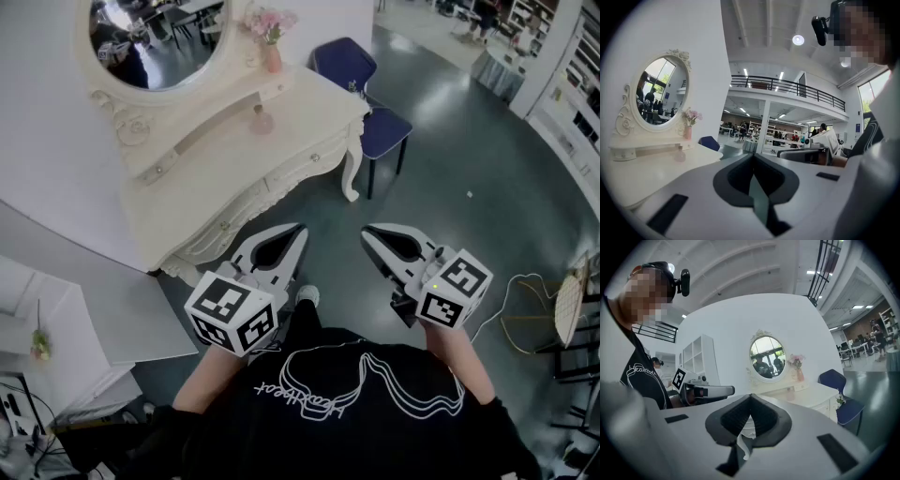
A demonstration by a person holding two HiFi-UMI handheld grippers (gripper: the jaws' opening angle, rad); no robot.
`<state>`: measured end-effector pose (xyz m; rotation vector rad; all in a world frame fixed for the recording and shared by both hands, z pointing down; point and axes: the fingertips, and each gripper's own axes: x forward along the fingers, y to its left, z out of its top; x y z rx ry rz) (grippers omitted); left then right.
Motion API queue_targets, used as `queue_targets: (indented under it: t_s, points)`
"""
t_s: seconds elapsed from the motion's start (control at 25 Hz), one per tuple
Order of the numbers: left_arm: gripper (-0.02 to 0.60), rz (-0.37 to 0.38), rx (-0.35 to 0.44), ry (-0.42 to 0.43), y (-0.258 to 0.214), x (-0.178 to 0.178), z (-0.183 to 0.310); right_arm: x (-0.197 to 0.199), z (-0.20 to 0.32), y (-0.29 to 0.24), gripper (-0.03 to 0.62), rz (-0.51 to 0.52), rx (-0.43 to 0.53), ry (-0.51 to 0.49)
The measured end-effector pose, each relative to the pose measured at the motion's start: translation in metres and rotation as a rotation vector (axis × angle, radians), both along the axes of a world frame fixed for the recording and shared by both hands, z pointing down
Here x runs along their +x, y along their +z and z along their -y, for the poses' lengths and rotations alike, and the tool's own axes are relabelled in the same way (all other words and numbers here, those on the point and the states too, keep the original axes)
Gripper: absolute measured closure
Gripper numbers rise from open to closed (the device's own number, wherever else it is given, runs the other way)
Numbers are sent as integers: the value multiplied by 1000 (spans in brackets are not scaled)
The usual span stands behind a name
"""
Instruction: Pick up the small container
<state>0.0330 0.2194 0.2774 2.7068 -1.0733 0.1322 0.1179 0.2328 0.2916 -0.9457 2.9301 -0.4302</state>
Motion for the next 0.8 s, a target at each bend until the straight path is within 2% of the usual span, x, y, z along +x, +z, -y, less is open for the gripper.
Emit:
queue_targets:
  t_s: [0.4,0.8]
  points:
    - [575,8,-30,-9,11,-5,34,-7,32,11,586,-29,-17,-17]
    - [575,19,-62,3,19,-14,104,-19,103,16,586,-11,-49,-6]
